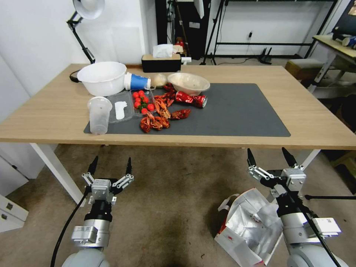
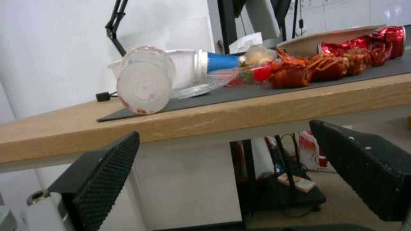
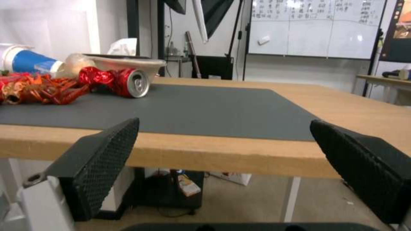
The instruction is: Pick up the food delivery bag from the floor and place it on the table.
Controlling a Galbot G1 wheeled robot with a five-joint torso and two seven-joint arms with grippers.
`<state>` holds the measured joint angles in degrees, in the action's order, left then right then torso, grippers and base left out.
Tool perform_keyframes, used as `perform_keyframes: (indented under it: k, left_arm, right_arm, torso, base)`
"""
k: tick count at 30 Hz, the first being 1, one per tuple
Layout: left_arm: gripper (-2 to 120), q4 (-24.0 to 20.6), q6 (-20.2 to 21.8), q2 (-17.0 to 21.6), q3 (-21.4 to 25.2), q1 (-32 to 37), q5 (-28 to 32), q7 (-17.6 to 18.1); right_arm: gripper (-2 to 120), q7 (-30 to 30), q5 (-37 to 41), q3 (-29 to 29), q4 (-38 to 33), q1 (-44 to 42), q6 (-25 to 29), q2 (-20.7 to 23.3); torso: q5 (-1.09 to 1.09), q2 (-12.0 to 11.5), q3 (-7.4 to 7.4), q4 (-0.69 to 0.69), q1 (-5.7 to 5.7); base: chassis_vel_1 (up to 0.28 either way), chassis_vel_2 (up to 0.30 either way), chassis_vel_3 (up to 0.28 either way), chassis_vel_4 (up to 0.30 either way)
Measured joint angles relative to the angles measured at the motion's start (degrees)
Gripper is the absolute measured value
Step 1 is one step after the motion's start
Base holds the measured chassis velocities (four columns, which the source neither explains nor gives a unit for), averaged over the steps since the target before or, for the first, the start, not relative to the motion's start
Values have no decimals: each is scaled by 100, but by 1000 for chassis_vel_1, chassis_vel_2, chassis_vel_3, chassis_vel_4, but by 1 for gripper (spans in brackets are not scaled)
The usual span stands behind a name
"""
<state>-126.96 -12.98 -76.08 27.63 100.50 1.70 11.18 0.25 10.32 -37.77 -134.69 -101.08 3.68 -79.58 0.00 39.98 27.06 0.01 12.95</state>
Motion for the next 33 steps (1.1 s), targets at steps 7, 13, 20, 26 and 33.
perform_keyframes:
  k: [7,13,20,26,33]
  left_arm:
    - [99,-3,-19,-11,-17,30,-24,-31]
    - [99,-5,-60,-16,-43,67,-55,-49]
    - [99,20,-172,-9,-92,153,-142,-56]
    - [99,-6,-178,6,-105,151,-142,-69]
    - [99,-38,-166,69,-106,134,-128,-119]
  right_arm:
    - [100,3,1,-1,-1,-2,0,-25]
    - [100,1,2,9,-32,10,-12,-56]
    - [100,-7,-27,17,-34,13,-5,-119]
    - [100,-11,-33,13,-86,14,-13,-128]
    - [100,-22,-39,-1,-127,1,-17,-134]
  torso:
    - [0,-121,-72,0,-50]
    - [0,-259,-155,0,-105]
    - [0,-477,-285,0,-193]
    - [0,-612,-364,0,-247]
    - [0,-759,-454,0,-303]
  base:
    - [0,0,0,0]
    - [0,0,0,0]
    - [0,0,0,0]
    - [0,0,0,0]
    - [0,0,0,0]
